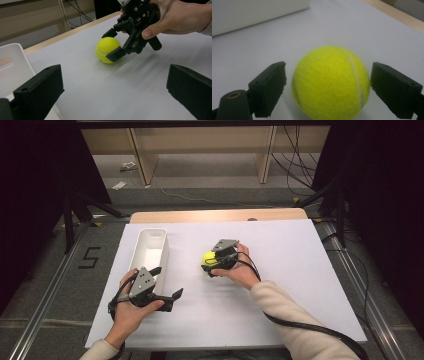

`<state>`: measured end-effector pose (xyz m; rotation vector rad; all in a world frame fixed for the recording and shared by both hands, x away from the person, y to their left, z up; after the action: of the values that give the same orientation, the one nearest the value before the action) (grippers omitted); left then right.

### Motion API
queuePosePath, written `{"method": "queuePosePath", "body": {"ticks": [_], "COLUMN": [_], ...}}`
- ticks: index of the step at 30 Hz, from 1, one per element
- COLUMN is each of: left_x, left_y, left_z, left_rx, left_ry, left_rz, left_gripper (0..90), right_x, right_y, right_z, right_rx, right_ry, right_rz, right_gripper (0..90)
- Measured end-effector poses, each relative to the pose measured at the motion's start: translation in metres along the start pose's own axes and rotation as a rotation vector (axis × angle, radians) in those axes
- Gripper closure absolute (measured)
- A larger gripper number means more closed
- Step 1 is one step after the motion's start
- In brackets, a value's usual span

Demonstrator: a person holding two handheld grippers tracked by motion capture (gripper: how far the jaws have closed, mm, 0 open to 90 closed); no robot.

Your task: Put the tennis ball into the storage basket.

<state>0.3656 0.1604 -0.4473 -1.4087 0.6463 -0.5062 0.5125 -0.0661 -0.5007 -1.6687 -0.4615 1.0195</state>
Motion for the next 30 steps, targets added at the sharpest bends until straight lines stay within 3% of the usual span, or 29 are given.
{"method": "queuePosePath", "body": {"ticks": [11,30], "left_x": [0.0,0.0], "left_y": [0.0,-0.0001], "left_z": [-0.0002,-0.0002], "left_rx": [0.0,0.004], "left_ry": [0.002,0.003], "left_rz": [0.0,0.0], "left_gripper": [0.4,0.4], "right_x": [0.006,0.0055], "right_y": [0.006,0.0073], "right_z": [0.0007,-0.002], "right_rx": [-0.007,0.006], "right_ry": [-0.002,0.003], "right_rz": [0.031,0.029], "right_gripper": [15.9,25.3]}}
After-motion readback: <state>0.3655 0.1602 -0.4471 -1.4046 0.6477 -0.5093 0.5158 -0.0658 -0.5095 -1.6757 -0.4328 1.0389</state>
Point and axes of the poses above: each handheld gripper's, and its own axes: x roughly forward along the jaws, y roughly out of its underside, z roughly to its left, the point moved 3 cm from there along x, roughly forward along the jaws, and after that the axes turned 14 degrees about -z, right-handed, at the moved point
